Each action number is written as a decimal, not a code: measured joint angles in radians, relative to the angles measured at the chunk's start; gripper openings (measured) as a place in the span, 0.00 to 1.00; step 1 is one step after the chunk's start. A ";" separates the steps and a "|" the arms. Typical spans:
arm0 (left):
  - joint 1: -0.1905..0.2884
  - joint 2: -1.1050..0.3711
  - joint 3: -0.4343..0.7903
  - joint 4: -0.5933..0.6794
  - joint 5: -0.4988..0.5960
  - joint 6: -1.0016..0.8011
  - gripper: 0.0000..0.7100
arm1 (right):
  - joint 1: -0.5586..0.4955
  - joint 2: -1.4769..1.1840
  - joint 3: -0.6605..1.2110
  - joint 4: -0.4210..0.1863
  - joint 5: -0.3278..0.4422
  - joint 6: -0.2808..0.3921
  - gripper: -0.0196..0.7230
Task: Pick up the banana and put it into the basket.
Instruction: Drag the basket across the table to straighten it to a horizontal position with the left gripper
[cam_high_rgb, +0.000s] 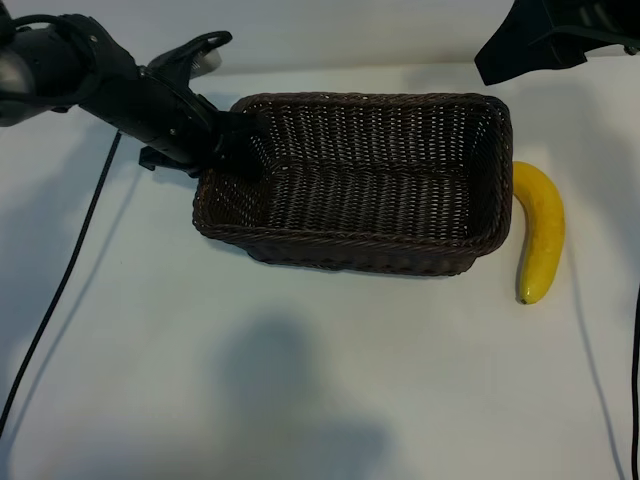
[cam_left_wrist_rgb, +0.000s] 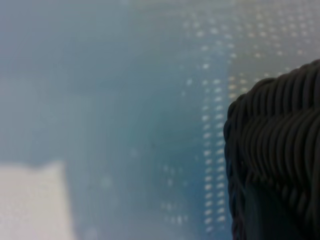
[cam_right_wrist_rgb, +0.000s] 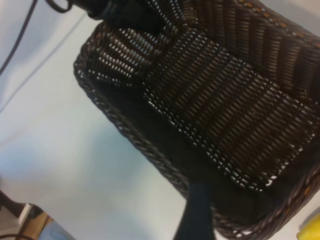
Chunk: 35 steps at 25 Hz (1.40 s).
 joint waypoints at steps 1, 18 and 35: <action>0.000 0.010 -0.002 0.002 -0.001 -0.009 0.21 | 0.000 0.000 0.000 0.000 0.000 0.000 0.84; -0.001 0.040 -0.006 0.023 -0.032 -0.052 0.39 | 0.000 0.000 0.000 0.000 0.000 0.000 0.84; -0.001 -0.069 -0.006 0.024 0.015 -0.049 0.88 | 0.000 0.000 0.000 0.000 0.000 0.000 0.84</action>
